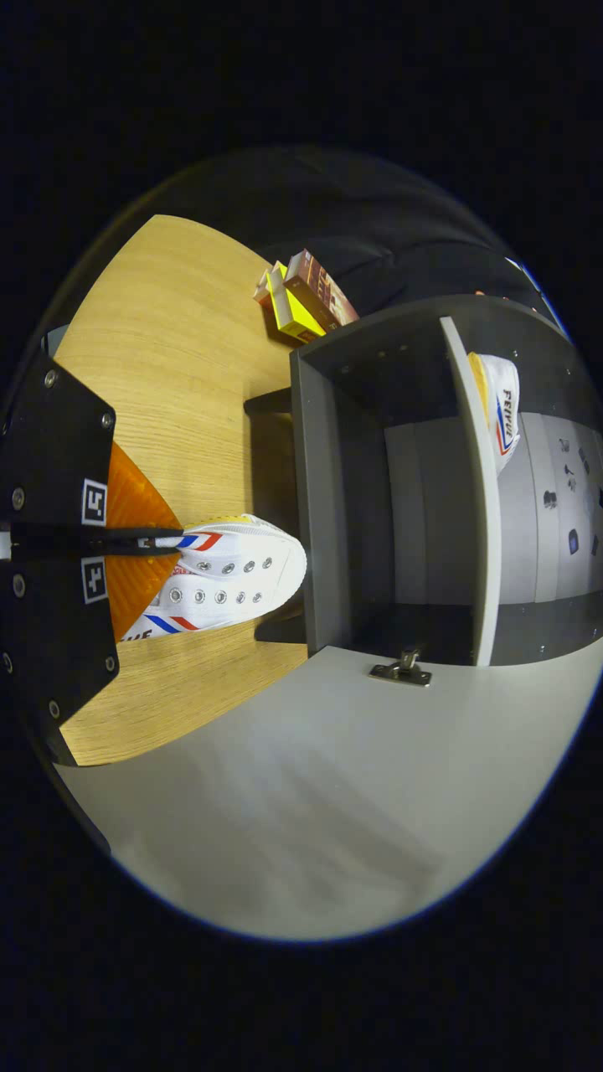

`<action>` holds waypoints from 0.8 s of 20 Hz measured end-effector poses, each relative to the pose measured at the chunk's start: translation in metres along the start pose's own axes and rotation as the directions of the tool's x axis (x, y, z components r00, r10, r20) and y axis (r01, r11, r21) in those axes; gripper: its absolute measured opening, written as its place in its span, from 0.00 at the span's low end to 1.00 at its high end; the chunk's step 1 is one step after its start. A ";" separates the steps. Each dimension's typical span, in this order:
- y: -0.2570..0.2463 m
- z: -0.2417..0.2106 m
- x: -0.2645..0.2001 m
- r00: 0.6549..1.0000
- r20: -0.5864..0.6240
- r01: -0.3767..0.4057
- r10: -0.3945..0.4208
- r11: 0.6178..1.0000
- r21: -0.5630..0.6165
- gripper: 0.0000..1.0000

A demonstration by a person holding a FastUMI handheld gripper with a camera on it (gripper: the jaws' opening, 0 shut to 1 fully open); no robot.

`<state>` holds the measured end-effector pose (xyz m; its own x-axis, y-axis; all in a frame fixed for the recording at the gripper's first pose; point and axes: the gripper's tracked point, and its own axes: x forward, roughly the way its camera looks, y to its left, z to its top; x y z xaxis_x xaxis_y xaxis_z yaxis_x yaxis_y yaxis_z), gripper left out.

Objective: Open the shoe cabinet door, grab the shoes and put them into the shoe cabinet, then close the shoe cabinet door.

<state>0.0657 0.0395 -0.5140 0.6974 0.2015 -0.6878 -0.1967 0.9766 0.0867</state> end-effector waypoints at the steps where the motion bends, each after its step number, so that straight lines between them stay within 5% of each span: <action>1: 0.005 0.009 -0.011 1.000 0.008 -0.002 0.002 1.000 -0.006 0.00; 7: 0.026 0.071 -0.071 0.997 0.075 -0.019 0.018 1.000 0.018 0.00; 16: 0.033 0.206 -0.131 0.961 0.270 0.075 -0.055 0.995 -0.062 0.00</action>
<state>0.1098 0.0611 -0.2722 0.8673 0.1598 -0.4715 -0.1865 0.9824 -0.0101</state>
